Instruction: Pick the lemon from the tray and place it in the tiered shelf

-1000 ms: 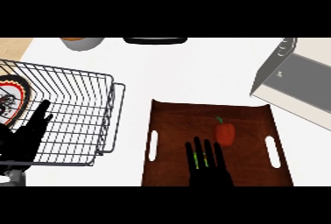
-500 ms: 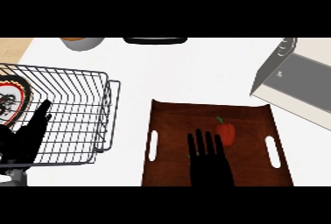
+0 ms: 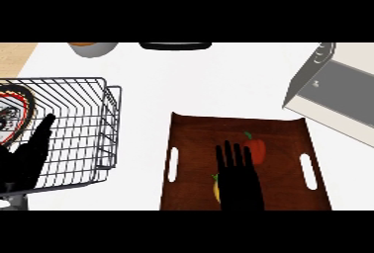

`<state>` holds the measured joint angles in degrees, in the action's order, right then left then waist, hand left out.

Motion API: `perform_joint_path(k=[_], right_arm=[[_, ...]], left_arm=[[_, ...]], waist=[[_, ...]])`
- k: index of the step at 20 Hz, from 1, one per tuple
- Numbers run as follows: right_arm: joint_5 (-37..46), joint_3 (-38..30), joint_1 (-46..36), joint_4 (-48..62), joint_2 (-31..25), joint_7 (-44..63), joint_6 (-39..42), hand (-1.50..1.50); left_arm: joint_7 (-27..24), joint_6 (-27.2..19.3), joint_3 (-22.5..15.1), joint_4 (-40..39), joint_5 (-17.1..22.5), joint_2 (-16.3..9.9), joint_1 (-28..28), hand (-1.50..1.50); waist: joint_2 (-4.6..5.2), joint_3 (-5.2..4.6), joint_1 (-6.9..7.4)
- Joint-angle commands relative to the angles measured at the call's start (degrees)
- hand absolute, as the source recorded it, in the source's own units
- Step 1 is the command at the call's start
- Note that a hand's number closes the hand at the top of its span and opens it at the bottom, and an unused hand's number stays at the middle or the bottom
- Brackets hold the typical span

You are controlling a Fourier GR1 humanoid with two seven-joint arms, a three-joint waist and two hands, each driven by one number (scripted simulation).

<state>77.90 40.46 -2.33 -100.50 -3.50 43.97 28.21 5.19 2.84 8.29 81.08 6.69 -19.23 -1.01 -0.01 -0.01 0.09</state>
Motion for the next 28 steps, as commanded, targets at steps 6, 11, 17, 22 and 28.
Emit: perform_joint_path(k=[6,11,17,22,28], right_arm=[[-1.0,-4.8,1.0,0.3,-2.2,-4.6,-0.7,-1.5],[-0.7,-4.6,1.3,7.1,1.3,-5.3,-6.2,1.5],[0.8,-6.7,-2.9,8.8,-2.1,-10.3,-6.4,1.5],[5.1,-1.5,1.2,5.8,-2.6,-9.2,-10.6,1.5],[2.8,-5.4,2.5,-6.3,-6.4,-11.4,-10.5,1.5]], left_arm=[[3.6,1.4,1.9,4.9,-0.6,1.0,-1.3,0.0],[0.7,0.3,1.8,1.0,-3.2,2.7,0.6,0.0],[2.9,2.4,2.5,2.8,-2.3,2.6,-0.4,0.0],[0.6,3.3,3.8,0.2,-2.6,2.2,0.4,0.0],[0.0,1.5,3.2,-2.4,-3.9,4.5,2.3,0.0]], waist=[[-0.05,0.02,-0.03],[-0.01,0.02,-0.01],[-0.01,0.01,0.04],[-0.04,0.01,-0.08],[-0.04,0.01,-0.48]])
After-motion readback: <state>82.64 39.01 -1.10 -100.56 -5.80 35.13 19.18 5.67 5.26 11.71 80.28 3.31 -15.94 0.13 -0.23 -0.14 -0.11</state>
